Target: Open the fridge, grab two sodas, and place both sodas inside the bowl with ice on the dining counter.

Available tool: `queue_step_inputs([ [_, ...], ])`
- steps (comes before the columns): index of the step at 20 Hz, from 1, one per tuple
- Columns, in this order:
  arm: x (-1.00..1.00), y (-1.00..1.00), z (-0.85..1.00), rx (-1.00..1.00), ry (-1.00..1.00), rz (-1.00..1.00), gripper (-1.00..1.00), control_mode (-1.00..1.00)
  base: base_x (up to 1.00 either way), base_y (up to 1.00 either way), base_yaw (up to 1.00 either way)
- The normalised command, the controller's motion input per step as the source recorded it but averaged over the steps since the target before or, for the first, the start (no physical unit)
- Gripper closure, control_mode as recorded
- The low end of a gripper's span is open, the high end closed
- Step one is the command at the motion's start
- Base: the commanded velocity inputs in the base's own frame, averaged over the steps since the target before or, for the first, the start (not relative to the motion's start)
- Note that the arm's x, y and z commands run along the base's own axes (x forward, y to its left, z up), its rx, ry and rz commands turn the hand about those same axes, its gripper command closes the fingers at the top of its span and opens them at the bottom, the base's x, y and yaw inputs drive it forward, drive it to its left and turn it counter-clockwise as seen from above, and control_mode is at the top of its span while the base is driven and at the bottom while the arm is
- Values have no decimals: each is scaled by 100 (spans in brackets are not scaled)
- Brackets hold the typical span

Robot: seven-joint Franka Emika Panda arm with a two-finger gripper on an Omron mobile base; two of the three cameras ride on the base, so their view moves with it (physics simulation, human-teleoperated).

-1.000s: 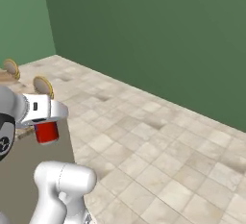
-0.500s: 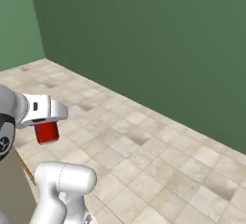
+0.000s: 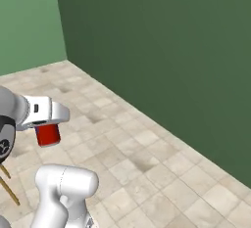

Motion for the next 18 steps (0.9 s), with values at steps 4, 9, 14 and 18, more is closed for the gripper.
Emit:
queue_step_inputs([
  [4,0,0,0,0,0,0,100,100,97,-17,49],
  [9,0,0,0,0,0,0,100,100,99,-14,47],
  [14,0,0,0,0,0,0,100,100,100,-23,47],
  [18,0,0,0,0,0,0,100,100,87,-45,44],
])
